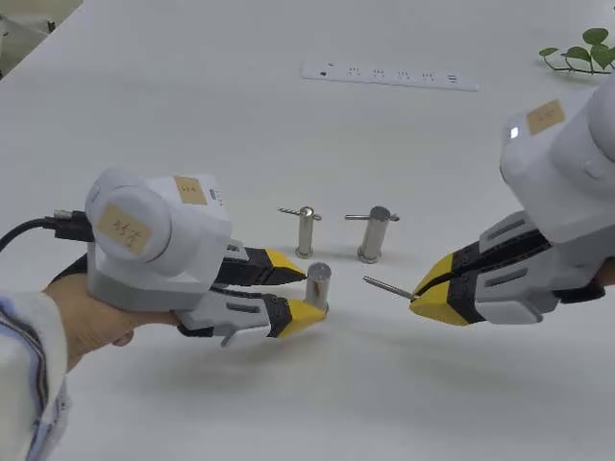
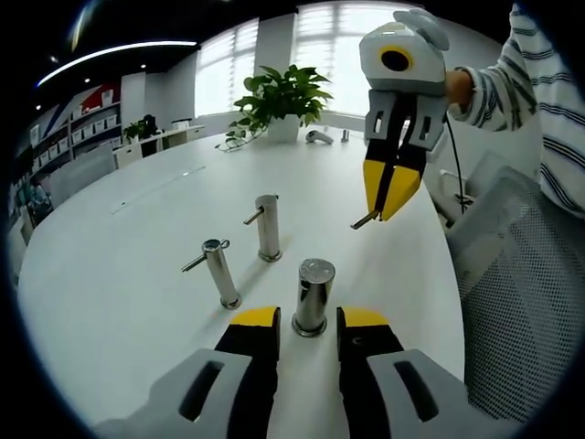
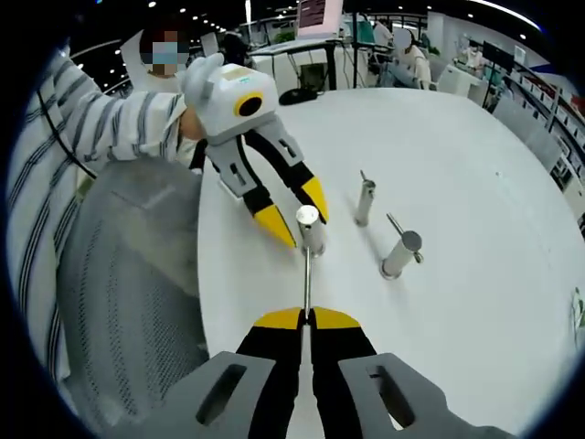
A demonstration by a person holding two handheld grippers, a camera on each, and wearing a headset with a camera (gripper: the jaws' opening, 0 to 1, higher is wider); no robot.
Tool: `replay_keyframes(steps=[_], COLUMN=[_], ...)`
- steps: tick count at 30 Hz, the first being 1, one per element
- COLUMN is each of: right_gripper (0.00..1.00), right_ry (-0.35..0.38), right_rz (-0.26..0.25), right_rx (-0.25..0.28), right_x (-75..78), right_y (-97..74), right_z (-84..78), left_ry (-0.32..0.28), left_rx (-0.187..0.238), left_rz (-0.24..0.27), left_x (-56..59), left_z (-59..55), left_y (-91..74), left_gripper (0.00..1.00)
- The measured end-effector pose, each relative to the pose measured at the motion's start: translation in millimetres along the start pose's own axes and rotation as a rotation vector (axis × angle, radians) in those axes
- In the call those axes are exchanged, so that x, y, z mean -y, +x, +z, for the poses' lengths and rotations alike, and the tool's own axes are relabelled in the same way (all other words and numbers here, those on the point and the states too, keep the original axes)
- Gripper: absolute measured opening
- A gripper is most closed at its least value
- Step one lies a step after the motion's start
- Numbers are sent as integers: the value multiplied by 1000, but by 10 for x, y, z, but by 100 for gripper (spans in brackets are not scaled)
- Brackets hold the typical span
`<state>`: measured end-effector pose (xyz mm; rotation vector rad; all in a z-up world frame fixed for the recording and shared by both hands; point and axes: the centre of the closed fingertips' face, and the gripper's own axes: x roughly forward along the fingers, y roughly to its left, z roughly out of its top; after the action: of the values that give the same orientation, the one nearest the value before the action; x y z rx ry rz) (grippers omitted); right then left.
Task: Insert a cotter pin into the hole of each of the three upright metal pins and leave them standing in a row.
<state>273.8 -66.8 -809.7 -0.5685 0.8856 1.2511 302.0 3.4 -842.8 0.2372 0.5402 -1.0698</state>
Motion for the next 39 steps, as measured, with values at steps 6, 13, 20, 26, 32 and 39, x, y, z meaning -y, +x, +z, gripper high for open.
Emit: replay_keyframes(steps=[6,13,20,26,32,39], right_gripper=[3,3,3,3,3,3], right_ry=[11,9,3,-24,-63,-107], right_rz=[0,-5,-8,-6,-7,1], right_rx=[-7,-13,-23,-27,-34,-56], right_x=[-4,10,21,21,32,38], right_y=[12,18,59,97,137,184], right_z=[-14,-10,-8,34,77,96], left_ry=[-6,-15,-27,-25,-46,-50], left_rx=[24,29,25,28,41,44], left_rz=[4,-8,-6,35,87,101], left_x=[-12,13,27,43,55,53], left_z=[38,43,40,45,47,45], left_y=[31,56,72,84,96,102], left_gripper=[19,14,12,12,11,11])
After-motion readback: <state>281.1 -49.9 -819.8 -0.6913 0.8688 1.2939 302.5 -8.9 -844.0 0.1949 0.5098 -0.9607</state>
